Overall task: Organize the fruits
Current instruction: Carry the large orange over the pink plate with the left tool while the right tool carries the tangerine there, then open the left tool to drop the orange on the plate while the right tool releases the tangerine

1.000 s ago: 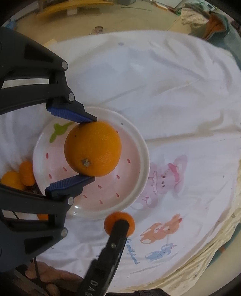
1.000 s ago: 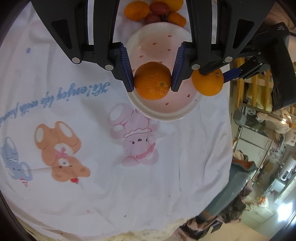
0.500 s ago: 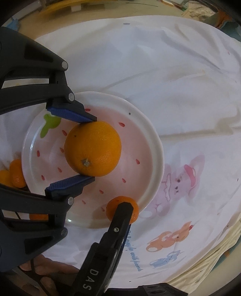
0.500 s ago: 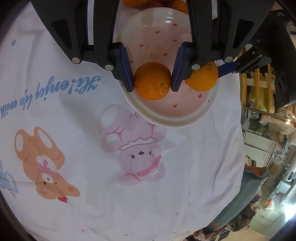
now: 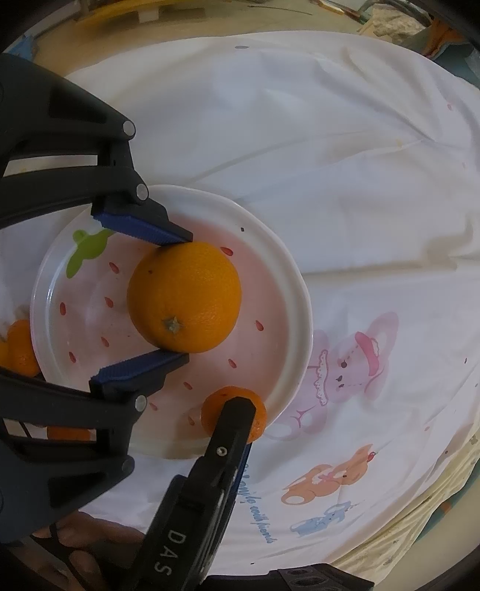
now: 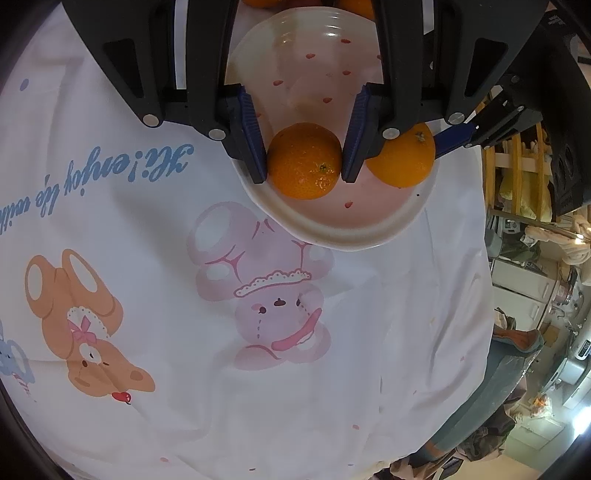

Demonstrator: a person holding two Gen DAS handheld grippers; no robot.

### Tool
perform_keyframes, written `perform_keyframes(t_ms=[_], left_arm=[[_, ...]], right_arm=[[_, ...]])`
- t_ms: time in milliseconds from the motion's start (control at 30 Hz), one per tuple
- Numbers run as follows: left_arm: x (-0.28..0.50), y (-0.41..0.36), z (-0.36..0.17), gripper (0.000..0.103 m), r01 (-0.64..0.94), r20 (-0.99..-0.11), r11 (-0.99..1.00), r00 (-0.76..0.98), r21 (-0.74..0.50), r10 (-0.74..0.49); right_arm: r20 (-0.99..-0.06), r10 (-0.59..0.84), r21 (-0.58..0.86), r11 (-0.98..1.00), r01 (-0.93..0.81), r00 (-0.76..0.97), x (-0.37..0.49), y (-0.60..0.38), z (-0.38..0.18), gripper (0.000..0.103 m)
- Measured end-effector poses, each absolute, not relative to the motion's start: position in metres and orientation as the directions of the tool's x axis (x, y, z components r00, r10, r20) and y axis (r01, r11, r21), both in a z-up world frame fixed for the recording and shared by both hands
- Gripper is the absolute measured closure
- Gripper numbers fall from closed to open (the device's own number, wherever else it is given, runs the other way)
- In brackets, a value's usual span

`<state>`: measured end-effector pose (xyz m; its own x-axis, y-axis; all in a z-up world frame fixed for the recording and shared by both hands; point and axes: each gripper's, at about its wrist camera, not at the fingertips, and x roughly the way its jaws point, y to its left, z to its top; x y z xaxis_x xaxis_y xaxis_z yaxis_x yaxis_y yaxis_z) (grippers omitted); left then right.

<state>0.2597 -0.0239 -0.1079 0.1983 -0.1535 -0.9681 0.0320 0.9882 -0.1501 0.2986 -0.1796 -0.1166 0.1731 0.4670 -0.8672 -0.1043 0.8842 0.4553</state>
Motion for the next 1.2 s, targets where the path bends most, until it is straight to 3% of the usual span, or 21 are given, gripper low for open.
perform_keyframes(t_ms=[533, 600, 667, 867, 933, 1033, 1200], left_arm=[[0.260, -0.028, -0.107, 0.047, 0.053, -0.971, 0.991, 0.199, -0.126, -0.135], [0.260, -0.028, -0.105, 0.042, 0.056, -0.969, 0.992, 0.214, -0.112, -0.121], [0.260, -0.028, -0.100, 0.019, 0.063, -0.963, 0.990, 0.233, -0.123, -0.135], [0.260, -0.027, -0.094, 0.015, 0.072, -0.956, 0.991, 0.264, -0.115, -0.130], [0.260, -0.027, -0.090, 0.015, 0.085, -0.952, 0.991, 0.283, -0.100, -0.120], [0.260, -0.029, -0.087, 0.015, 0.097, -0.948, 0.991, 0.294, -0.092, -0.117], [0.256, -0.029, -0.077, 0.015, 0.105, -0.943, 0.990, 0.312, -0.090, -0.119]], right_arm=[[-0.867, 0.466, 0.453, 0.885, -0.108, 0.176, 0.300, -0.176, -0.120, 0.057], [-0.865, 0.469, 0.456, 0.883, -0.107, 0.181, 0.301, -0.178, -0.118, 0.057], [-0.861, 0.472, 0.461, 0.881, -0.104, 0.190, 0.301, -0.181, -0.116, 0.057], [-0.857, 0.480, 0.472, 0.877, -0.087, 0.190, 0.301, -0.189, -0.111, 0.056], [-0.853, 0.480, 0.471, 0.877, -0.094, 0.203, 0.301, -0.191, -0.106, 0.052], [-0.848, 0.480, 0.468, 0.877, -0.107, 0.226, 0.299, -0.192, -0.096, 0.032], [-0.840, 0.477, 0.461, 0.879, -0.125, 0.259, 0.297, -0.195, -0.081, 0.027]])
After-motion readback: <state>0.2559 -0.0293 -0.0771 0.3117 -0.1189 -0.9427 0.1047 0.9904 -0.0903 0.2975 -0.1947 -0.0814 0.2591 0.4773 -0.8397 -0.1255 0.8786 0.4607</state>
